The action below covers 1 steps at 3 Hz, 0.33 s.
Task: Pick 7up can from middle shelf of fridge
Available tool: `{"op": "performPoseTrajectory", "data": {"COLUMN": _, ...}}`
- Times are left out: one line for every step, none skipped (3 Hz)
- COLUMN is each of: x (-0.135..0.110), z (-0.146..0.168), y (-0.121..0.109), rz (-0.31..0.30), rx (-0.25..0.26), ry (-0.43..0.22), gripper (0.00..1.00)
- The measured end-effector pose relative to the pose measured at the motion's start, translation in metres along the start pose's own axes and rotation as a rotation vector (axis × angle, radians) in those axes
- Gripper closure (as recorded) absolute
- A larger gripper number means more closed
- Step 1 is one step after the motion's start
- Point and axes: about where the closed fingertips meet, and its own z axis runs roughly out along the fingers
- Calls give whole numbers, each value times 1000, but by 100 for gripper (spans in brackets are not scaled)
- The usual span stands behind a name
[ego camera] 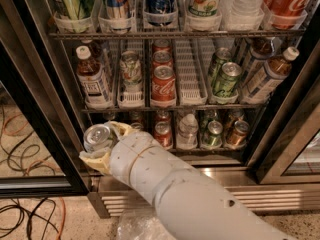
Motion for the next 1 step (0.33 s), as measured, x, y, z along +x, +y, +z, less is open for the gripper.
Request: {"op": "performPoseTrajectory", "data": {"x": -2, "z": 0, "y": 2, "rz": -7, "rx": 2, "ry": 5, "gripper": 100}}
